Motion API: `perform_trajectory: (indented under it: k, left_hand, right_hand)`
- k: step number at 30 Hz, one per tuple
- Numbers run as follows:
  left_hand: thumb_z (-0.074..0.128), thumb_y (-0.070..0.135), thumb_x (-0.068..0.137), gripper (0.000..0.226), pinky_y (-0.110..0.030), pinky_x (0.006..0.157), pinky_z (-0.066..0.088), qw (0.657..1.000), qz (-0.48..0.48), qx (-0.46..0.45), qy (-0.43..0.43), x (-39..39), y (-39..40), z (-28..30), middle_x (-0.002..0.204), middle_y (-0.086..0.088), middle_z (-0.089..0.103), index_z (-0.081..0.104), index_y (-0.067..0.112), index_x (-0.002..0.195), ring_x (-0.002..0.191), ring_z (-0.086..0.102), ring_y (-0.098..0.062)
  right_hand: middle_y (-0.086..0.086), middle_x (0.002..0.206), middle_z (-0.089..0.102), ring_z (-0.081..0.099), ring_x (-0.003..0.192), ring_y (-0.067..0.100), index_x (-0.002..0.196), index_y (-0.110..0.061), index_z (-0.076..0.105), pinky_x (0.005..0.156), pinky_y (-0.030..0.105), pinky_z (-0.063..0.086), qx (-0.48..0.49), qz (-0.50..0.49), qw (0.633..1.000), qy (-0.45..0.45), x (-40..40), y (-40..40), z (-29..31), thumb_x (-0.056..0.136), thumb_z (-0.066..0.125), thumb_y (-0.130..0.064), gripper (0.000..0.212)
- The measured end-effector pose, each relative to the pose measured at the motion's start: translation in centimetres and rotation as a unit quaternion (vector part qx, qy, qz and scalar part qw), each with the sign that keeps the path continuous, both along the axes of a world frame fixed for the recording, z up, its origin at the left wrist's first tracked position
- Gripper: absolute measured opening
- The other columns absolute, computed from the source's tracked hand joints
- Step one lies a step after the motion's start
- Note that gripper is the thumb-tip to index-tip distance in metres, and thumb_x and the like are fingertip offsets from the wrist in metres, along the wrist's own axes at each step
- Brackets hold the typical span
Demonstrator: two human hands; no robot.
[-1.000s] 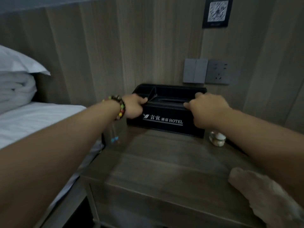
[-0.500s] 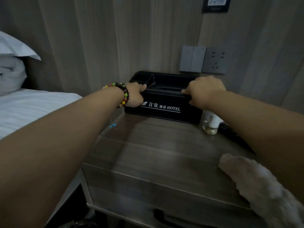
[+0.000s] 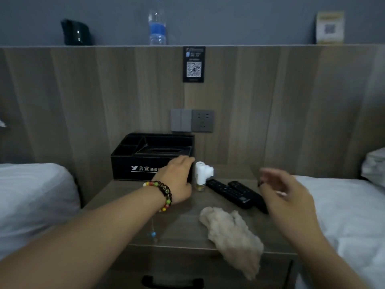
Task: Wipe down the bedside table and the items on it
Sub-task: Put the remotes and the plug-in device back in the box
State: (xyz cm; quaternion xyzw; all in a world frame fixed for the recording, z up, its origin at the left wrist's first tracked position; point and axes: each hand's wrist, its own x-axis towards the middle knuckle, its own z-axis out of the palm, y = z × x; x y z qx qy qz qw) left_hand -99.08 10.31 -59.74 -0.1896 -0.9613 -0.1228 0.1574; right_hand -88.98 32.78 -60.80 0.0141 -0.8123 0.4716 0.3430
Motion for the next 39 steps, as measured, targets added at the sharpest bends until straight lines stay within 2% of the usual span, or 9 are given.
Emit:
perform_trajectory:
  k: [4, 9, 16, 21, 27, 29, 33, 36, 39]
  left_hand:
    - [0.054, 0.016, 0.083, 0.052, -0.036, 0.102, 0.041, 0.993, -0.075, -0.089, -0.018, 0.5, 4.1, 0.4, 0.138, -0.005, 0.044, 0.044, 0.019, 0.134, 0.128, 0.043, -0.025]
    - [0.066, 0.019, 0.078, 0.058, -0.04, 0.103, 0.038, 0.954, -0.125, -0.273, -0.009, -1.5, 8.8, 0.1, 0.132, -0.005, 0.048, 0.045, 0.016, 0.133, 0.123, 0.046, -0.024]
    - [0.071, 0.036, 0.078, 0.046, -0.034, 0.096, 0.044, 0.917, -0.079, -0.387, -0.055, -4.1, 12.9, -0.7, 0.123, -0.002, 0.06, 0.054, 0.025, 0.119, 0.115, 0.057, -0.025]
    - [0.063, 0.032, 0.083, 0.037, -0.035, 0.092, 0.046, 0.925, -0.045, -0.369, -0.083, -4.9, 12.9, -1.7, 0.123, -0.005, 0.058, 0.055, 0.023, 0.117, 0.114, 0.056, -0.026]
    - [0.054, 0.029, 0.086, 0.03, -0.029, 0.089, 0.044, 0.953, -0.087, -0.288, 0.044, -3.6, 11.5, -1.5, 0.115, 0.005, 0.063, 0.062, 0.033, 0.115, 0.111, 0.058, -0.019]
    - [0.055, 0.024, 0.088, 0.029, -0.026, 0.084, 0.038, 0.953, -0.108, -0.263, 0.109, -2.5, 11.1, -1.6, 0.112, 0.006, 0.064, 0.063, 0.031, 0.115, 0.109, 0.057, -0.018]
    - [0.078, 0.007, 0.068, 0.034, -0.032, 0.074, 0.052, 0.935, -0.171, -0.154, 0.27, -1.0, 9.1, -1.9, 0.093, 0.004, 0.07, 0.073, 0.022, 0.098, 0.087, 0.065, -0.02]
    - [0.079, 0.001, 0.066, 0.038, -0.033, 0.083, 0.052, 0.923, -0.157, -0.106, 0.336, 0.4, 7.4, -1.6, 0.099, 0.002, 0.071, 0.073, 0.018, 0.099, 0.092, 0.065, -0.02]
    - [0.078, 0.0, 0.068, 0.038, -0.034, 0.092, 0.046, 0.917, -0.143, -0.082, 0.363, 2.3, 6.0, -1.4, 0.104, 0.0, 0.071, 0.074, 0.017, 0.102, 0.101, 0.065, -0.022]
  right_hand:
    - [-0.006, 0.103, 0.063, 0.06, 0.094, 0.01, 0.104, -0.034, 0.062, 0.084, 0.02, 0.042, 0.073, 0.006, 0.996, -0.052, 0.5, 0.9, -2.7, 0.081, 0.067, -0.009, 0.034]
    - [-0.002, 0.117, 0.058, 0.058, 0.106, 0.017, 0.122, -0.024, 0.06, 0.092, 0.028, 0.045, 0.119, -0.009, 0.987, -0.11, -0.6, 1.5, -4.8, 0.083, 0.06, -0.016, 0.039]
    - [0.0, 0.118, 0.054, 0.057, 0.103, 0.016, 0.122, -0.02, 0.058, 0.091, 0.023, 0.044, 0.108, 0.004, 0.989, -0.098, -0.9, 2.5, -4.5, 0.085, 0.058, -0.014, 0.037]
    - [0.0, 0.119, 0.053, 0.056, 0.102, 0.014, 0.124, -0.019, 0.058, 0.091, 0.025, 0.047, 0.102, 0.005, 0.99, -0.099, -0.9, 3.4, -5.2, 0.087, 0.057, -0.015, 0.037]
    - [-0.006, 0.116, 0.052, 0.049, 0.09, -0.001, 0.121, -0.019, 0.058, 0.069, -0.003, 0.034, 0.054, 0.012, 0.997, -0.06, -1.0, 3.5, -5.0, 0.09, 0.058, -0.013, 0.031]
    - [-0.007, 0.112, 0.053, 0.049, 0.087, -0.002, 0.119, -0.019, 0.059, 0.07, -0.002, 0.035, 0.036, 0.014, 0.998, -0.048, -1.0, 3.2, -4.9, 0.091, 0.058, -0.014, 0.029]
    - [-0.006, 0.109, 0.051, 0.048, 0.095, 0.002, 0.12, -0.017, 0.059, 0.077, 0.005, 0.032, -0.015, -0.028, 0.999, -0.028, -0.9, 3.0, -4.6, 0.092, 0.058, -0.016, 0.028]
    - [-0.003, 0.118, 0.054, 0.049, 0.111, 0.009, 0.122, -0.018, 0.059, 0.085, 0.009, 0.03, -0.018, -0.063, 0.997, -0.031, -0.9, 3.5, -4.7, 0.091, 0.061, -0.021, 0.031]
    - [-0.002, 0.112, 0.061, 0.057, 0.101, 0.009, 0.114, -0.019, 0.064, 0.085, 0.016, 0.042, -0.082, -0.035, 0.994, -0.056, -1.0, 4.0, -4.2, 0.09, 0.063, -0.024, 0.025]
